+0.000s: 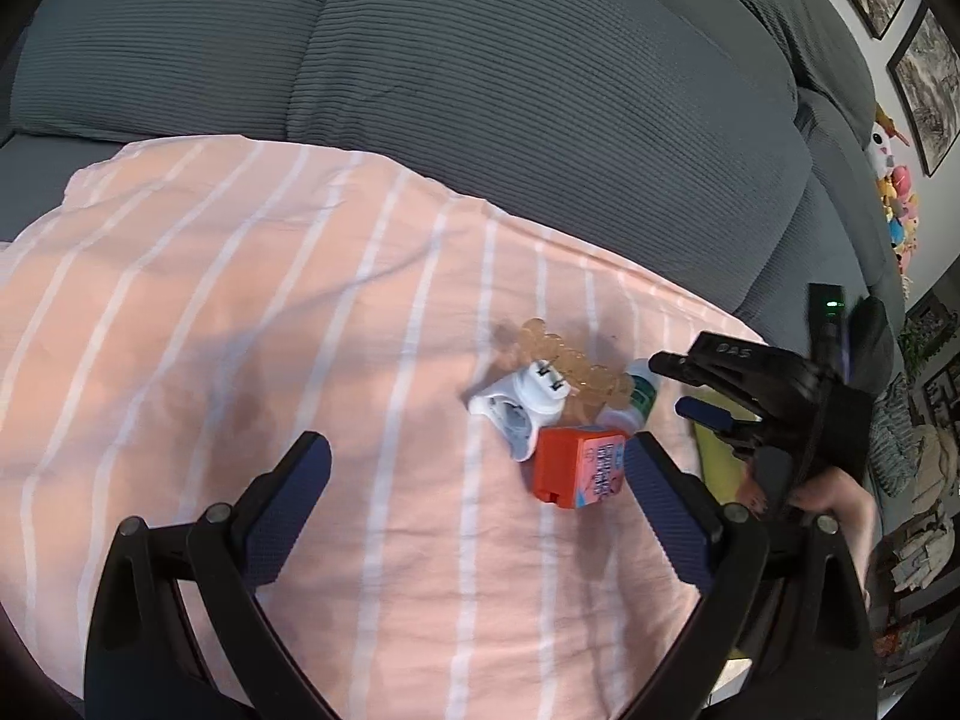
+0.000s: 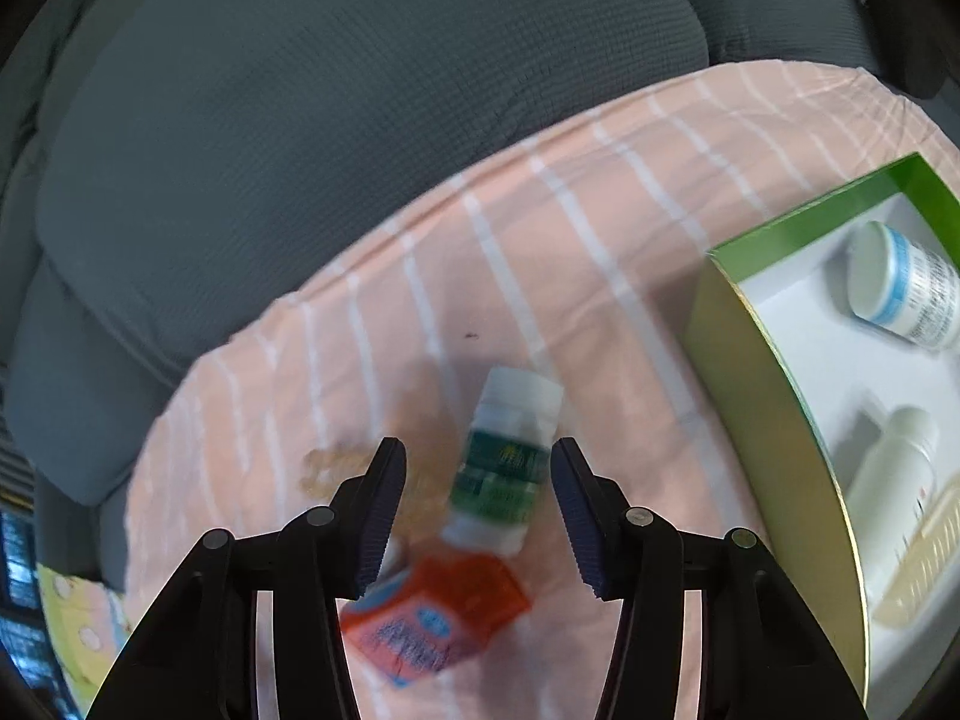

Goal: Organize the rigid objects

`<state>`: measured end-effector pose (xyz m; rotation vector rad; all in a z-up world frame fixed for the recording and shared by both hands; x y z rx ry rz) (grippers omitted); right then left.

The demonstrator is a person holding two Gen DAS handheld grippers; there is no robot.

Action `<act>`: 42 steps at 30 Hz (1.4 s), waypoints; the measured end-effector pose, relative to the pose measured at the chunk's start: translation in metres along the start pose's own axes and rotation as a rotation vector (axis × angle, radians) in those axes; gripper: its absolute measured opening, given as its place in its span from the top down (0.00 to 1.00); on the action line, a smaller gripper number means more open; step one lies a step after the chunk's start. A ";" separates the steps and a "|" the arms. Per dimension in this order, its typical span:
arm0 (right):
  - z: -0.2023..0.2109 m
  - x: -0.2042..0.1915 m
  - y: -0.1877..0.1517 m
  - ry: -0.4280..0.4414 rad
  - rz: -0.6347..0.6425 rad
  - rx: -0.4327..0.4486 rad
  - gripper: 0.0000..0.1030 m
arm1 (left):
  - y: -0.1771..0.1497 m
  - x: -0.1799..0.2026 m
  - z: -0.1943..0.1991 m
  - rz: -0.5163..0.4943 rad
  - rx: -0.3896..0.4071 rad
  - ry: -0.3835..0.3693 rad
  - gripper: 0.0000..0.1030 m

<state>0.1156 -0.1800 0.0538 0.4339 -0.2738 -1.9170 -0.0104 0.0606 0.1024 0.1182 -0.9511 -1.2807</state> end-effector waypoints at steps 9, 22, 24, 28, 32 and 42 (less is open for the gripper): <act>-0.046 0.007 -0.005 0.030 -0.036 -0.151 0.48 | -0.001 -0.009 -0.001 0.009 -0.016 0.027 0.05; -0.004 0.024 -0.005 0.169 -0.091 -0.114 0.59 | -0.002 -0.015 0.002 0.019 -0.018 0.049 0.05; 0.017 0.019 -0.012 0.192 -0.039 -0.085 0.59 | -0.002 -0.017 0.002 0.025 -0.017 0.052 0.05; 0.040 -0.002 -0.040 0.274 0.085 -0.113 0.59 | -0.002 -0.020 -0.001 0.038 -0.031 0.067 0.05; 0.042 -0.038 -0.081 0.349 0.229 -0.198 0.59 | -0.004 -0.024 -0.005 0.046 -0.055 0.073 0.07; 0.011 -0.081 -0.124 0.261 0.363 -0.289 0.58 | -0.009 -0.053 -0.002 0.130 -0.089 0.085 0.07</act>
Point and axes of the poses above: each gripper's, at about its wrist camera, not at the fingertips, and z roughly against the way its jaws point, x to its right, y to its top, the point moved 2 cm from there along -z, roughly the way its jaws point, and after that the axes turned 12 degrees about -y, right-handed, at the moved point
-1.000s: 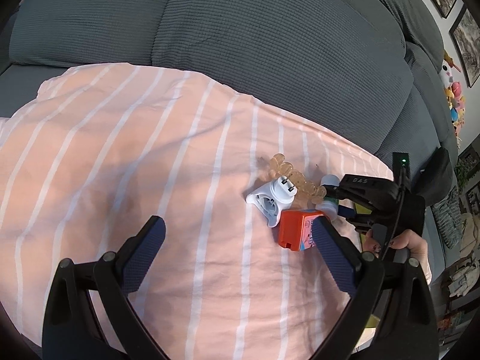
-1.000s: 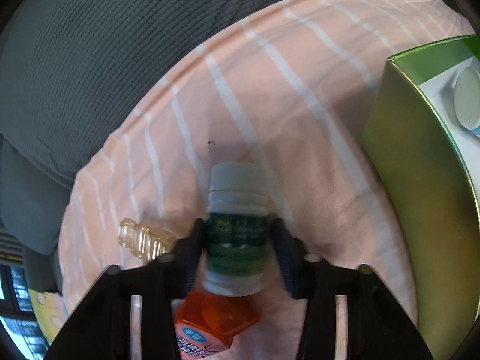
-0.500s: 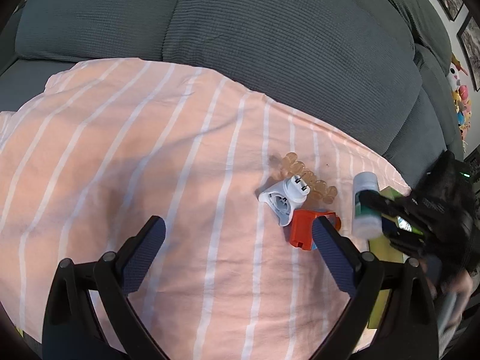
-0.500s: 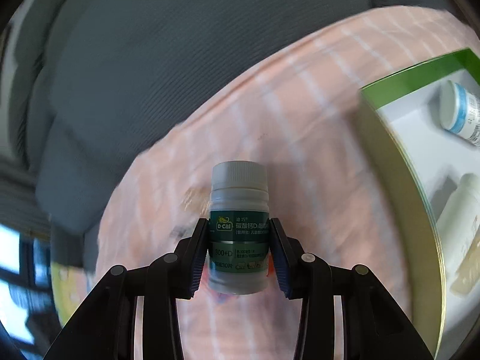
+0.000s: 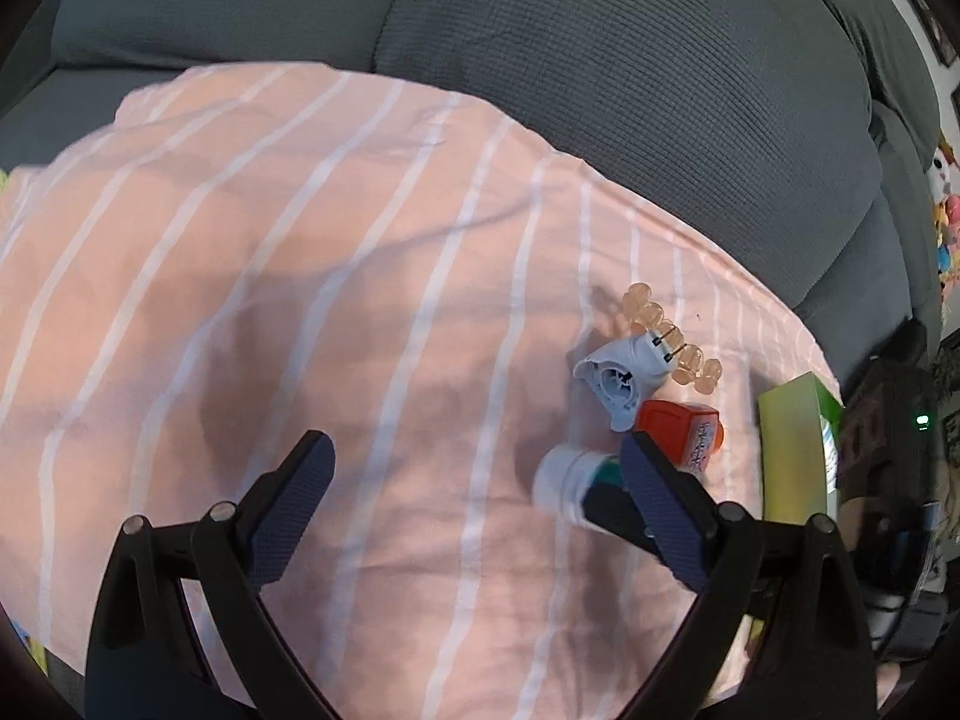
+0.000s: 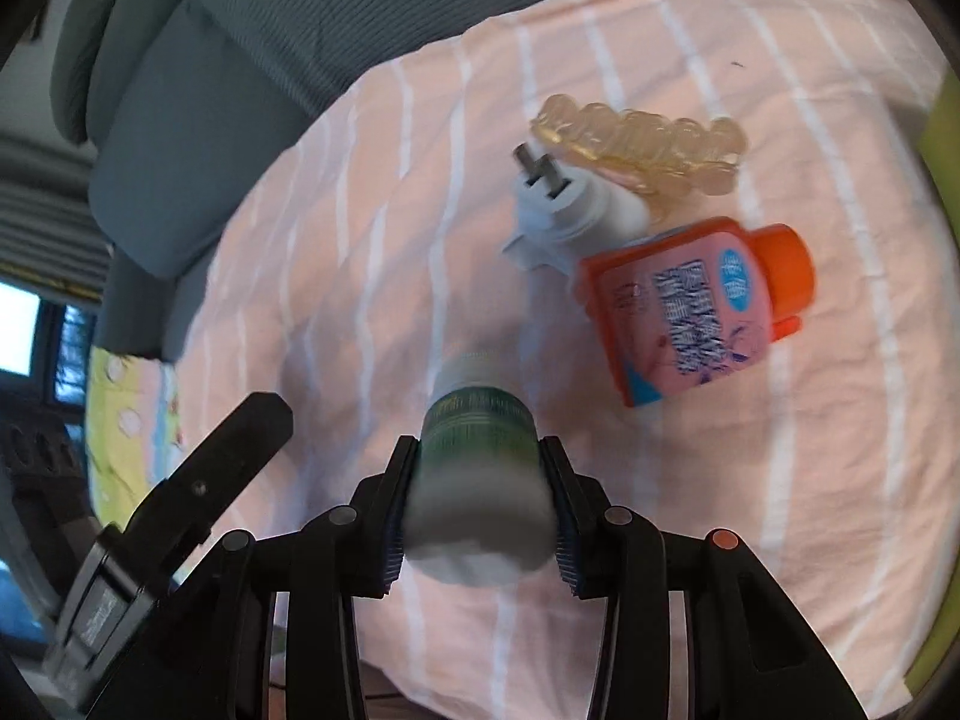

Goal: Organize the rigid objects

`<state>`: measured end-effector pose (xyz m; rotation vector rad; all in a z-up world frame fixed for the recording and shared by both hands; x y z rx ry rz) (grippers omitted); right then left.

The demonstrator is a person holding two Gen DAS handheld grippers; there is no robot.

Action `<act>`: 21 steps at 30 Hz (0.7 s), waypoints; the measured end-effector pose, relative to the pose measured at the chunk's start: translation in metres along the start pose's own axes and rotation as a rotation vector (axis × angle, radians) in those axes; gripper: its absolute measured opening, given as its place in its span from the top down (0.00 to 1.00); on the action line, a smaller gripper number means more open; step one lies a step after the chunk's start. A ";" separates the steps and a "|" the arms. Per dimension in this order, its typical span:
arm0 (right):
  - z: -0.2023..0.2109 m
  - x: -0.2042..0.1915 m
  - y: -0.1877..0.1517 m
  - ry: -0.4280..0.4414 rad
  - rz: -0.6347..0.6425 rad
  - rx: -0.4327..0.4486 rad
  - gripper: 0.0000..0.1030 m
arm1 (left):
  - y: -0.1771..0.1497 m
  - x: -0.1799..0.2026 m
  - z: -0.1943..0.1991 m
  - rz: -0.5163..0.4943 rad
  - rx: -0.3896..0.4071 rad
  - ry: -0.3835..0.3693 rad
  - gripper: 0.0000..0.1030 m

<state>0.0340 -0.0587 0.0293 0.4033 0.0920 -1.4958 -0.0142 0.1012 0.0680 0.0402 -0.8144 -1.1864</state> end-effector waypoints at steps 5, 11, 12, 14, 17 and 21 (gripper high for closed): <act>-0.014 0.001 -0.002 -0.051 0.015 -0.062 0.58 | -0.005 -0.011 -0.008 0.056 -0.045 -0.019 0.07; 0.017 0.007 0.001 -0.138 0.082 0.037 0.47 | -0.008 -0.010 -0.007 0.043 -0.043 -0.015 0.07; 0.022 0.012 0.002 -0.140 0.084 0.052 0.47 | -0.009 -0.010 -0.007 0.041 -0.044 -0.015 0.07; 0.032 0.021 0.005 -0.133 0.068 0.072 0.47 | -0.012 -0.006 -0.011 0.036 -0.053 -0.016 0.07; 0.042 0.037 0.012 -0.122 0.004 0.111 0.47 | -0.015 -0.002 -0.018 0.023 -0.068 -0.019 0.07; 0.048 0.046 0.021 -0.101 -0.048 0.161 0.47 | -0.025 0.010 -0.031 0.010 -0.114 -0.047 0.08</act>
Point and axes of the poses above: each gripper's, at about its wrist camera, not at the fingertips, and z roughly against the way its jaws point, x to its right, y to its top, the point moved 2 cm from there along -z, roughly the way its jaws point, and after that the axes turned 12 degrees about -y, right-handed, at the moved point
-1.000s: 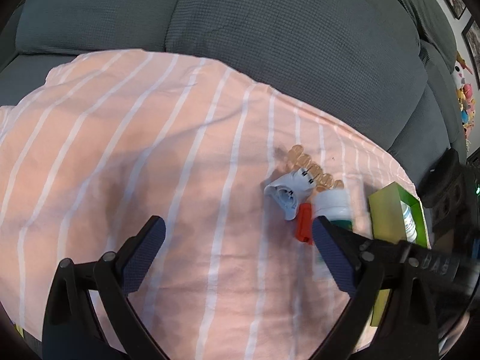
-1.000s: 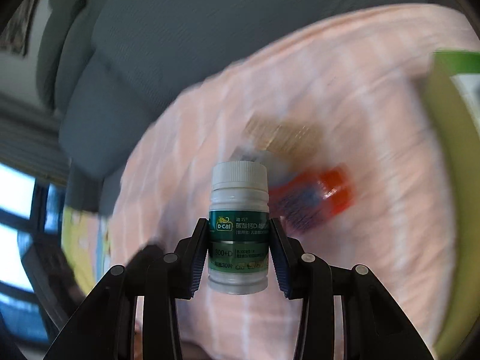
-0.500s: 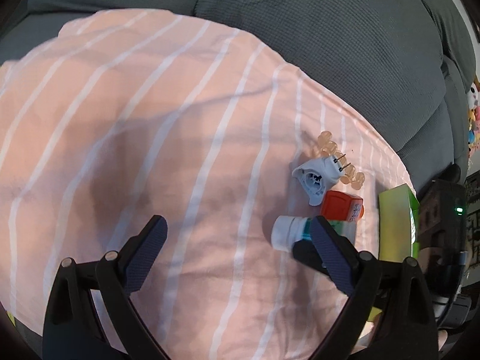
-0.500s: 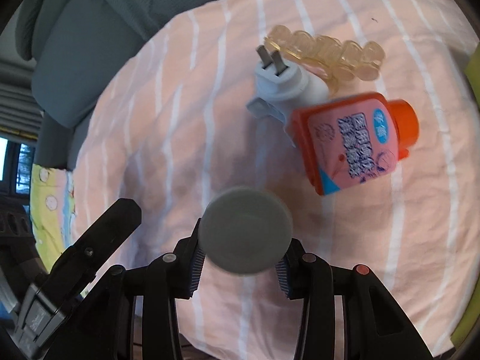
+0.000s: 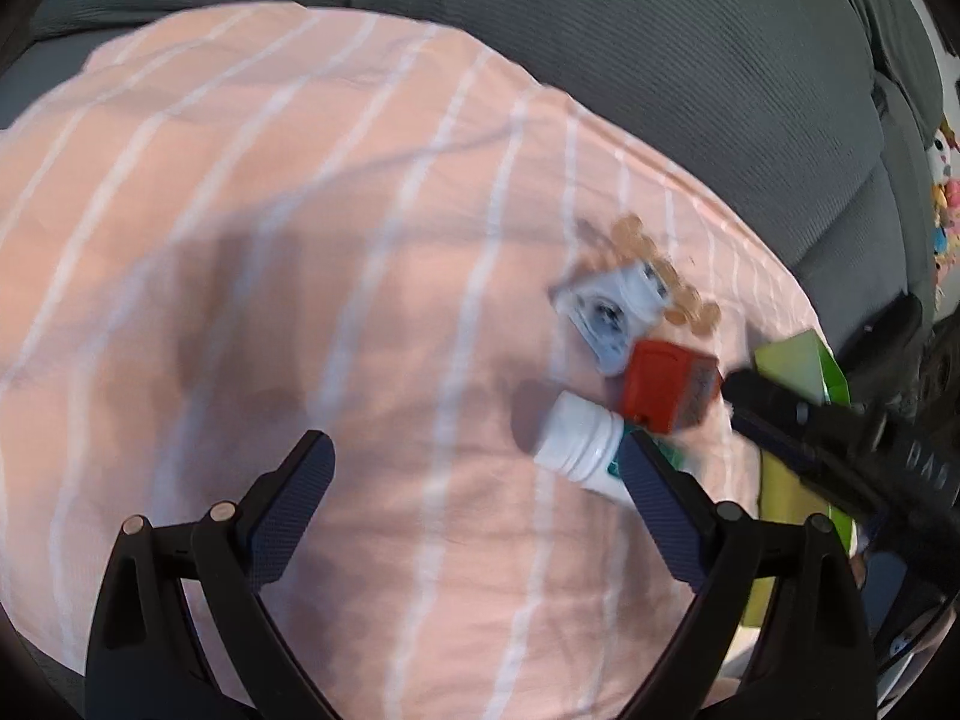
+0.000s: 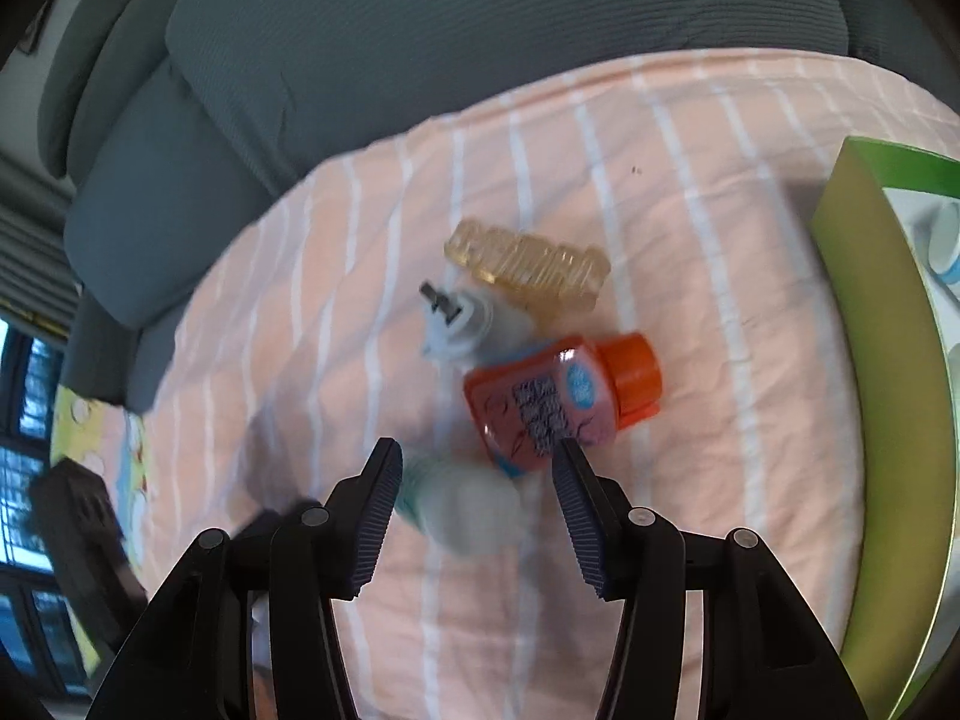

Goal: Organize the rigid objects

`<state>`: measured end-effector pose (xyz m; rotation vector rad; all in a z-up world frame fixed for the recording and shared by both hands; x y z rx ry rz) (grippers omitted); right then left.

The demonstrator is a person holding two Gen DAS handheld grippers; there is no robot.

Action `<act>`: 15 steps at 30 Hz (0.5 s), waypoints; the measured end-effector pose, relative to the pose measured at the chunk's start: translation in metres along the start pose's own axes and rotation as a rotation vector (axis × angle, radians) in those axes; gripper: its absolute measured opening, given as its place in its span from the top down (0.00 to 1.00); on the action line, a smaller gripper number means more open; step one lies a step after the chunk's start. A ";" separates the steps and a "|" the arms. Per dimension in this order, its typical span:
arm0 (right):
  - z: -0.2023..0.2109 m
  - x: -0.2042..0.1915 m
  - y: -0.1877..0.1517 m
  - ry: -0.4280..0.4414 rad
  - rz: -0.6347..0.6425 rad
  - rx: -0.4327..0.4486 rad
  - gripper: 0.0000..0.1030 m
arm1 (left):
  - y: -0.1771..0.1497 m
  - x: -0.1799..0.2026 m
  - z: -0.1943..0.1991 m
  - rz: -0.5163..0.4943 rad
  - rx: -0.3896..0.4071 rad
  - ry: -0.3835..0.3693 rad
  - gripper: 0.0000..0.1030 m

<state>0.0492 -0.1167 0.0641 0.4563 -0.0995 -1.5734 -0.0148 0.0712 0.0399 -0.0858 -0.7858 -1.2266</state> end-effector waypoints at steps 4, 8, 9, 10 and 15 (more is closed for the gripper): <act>0.000 -0.007 0.000 0.029 0.042 0.000 0.47 | -0.008 0.009 -0.009 0.008 -0.045 -0.064 0.09; -0.006 -0.014 -0.006 0.015 0.083 -0.026 0.49 | -0.017 0.019 -0.020 0.006 -0.086 -0.113 0.12; -0.008 -0.014 -0.006 0.014 0.086 -0.033 0.49 | -0.018 0.022 -0.024 0.000 -0.089 -0.108 0.12; -0.009 -0.014 -0.006 0.016 0.088 -0.041 0.49 | -0.020 0.023 -0.026 -0.005 -0.087 -0.096 0.12; -0.032 -0.016 -0.007 0.023 0.093 -0.121 0.49 | -0.024 0.028 -0.037 -0.017 -0.106 -0.067 0.13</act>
Point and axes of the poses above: each gripper's, at about its wrist camera, not at the fingertips, and z roughly against the way its jaws point, x to its right, y to its top, the point moved 2 cm from there along -z, roughly the way its jaws point, and after that the axes turned 12 degrees about -y, right-handed, at the moved point
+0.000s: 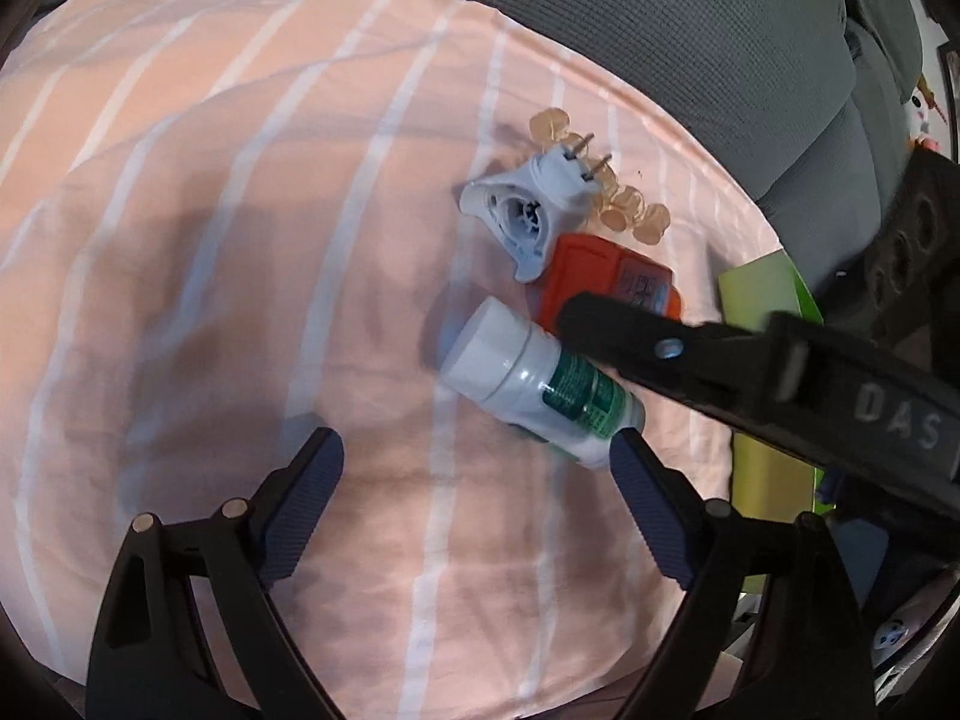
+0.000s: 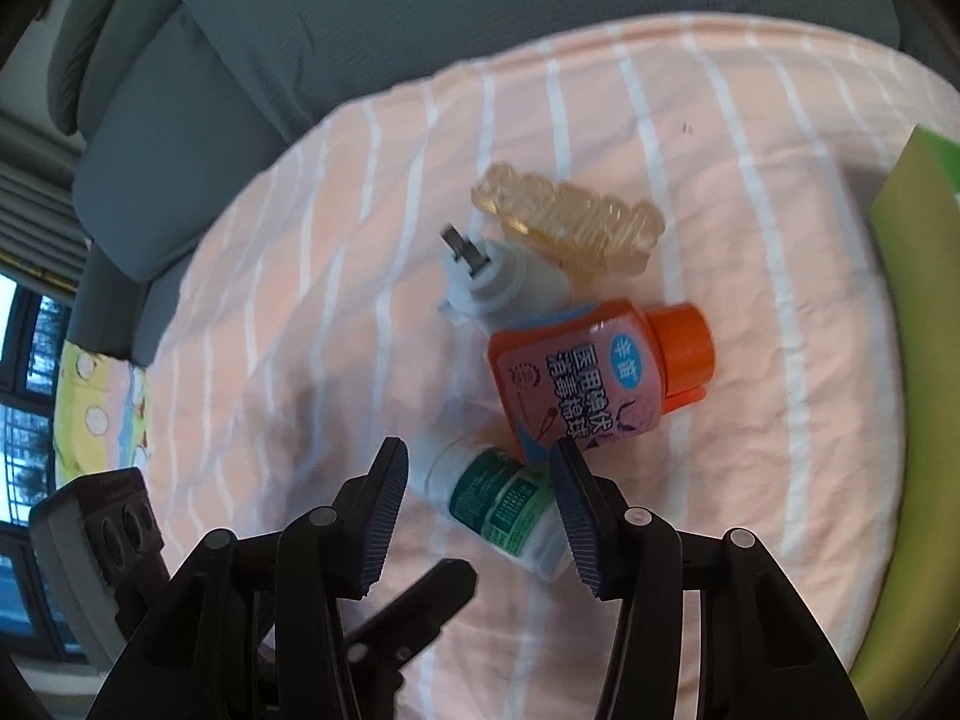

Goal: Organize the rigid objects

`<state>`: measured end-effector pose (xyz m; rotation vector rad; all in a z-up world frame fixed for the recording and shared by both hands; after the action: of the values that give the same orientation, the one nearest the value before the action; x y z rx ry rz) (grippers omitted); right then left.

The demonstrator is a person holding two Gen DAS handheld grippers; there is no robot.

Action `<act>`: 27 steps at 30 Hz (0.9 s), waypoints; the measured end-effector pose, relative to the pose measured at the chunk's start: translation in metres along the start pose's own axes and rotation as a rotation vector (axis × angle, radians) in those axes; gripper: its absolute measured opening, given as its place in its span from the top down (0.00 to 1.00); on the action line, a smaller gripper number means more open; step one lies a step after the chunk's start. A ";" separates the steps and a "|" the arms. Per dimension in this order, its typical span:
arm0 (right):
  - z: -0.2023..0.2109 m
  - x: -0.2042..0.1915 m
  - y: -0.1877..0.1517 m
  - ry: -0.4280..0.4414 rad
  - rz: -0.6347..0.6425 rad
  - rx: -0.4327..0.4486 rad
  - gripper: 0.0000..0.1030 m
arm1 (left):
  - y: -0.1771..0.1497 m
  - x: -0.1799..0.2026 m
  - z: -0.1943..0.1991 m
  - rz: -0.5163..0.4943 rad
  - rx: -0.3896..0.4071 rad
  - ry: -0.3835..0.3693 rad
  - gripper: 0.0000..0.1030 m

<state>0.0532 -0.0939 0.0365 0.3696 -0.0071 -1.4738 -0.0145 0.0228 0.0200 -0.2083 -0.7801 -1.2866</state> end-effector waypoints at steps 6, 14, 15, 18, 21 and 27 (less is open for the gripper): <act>-0.015 -0.003 -0.005 0.069 -0.006 -0.086 0.49 | -0.001 -0.001 0.003 -0.013 0.002 -0.001 0.22; -0.027 -0.021 -0.013 0.114 0.022 -0.142 0.49 | -0.007 -0.004 0.005 0.002 -0.002 -0.016 0.34; -0.028 -0.022 -0.013 0.116 0.024 -0.149 0.49 | -0.008 -0.004 0.004 0.006 -0.007 -0.028 0.37; -0.034 -0.025 -0.015 0.111 0.030 -0.168 0.49 | -0.010 -0.002 0.002 0.030 -0.024 -0.080 0.48; -0.035 -0.025 -0.016 0.110 0.021 -0.168 0.49 | -0.006 0.000 0.005 0.011 0.001 -0.061 0.54; -0.034 -0.023 -0.014 0.168 -0.023 -0.167 0.52 | 0.002 0.007 0.017 -0.053 0.063 -0.023 0.61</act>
<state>0.0453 -0.0644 0.0058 0.3568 0.2542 -1.4505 -0.0189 0.0274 0.0369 -0.1534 -0.8496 -1.3092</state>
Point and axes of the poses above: each gripper's, at about its wrist camera, not at the fingertips, and z roughly against the way its jaws point, x to its right, y to its top, the point moved 2 cm from there along -z, roughly the way its jaws point, and after that the axes turned 12 degrees about -y, right-handed, at the moved point
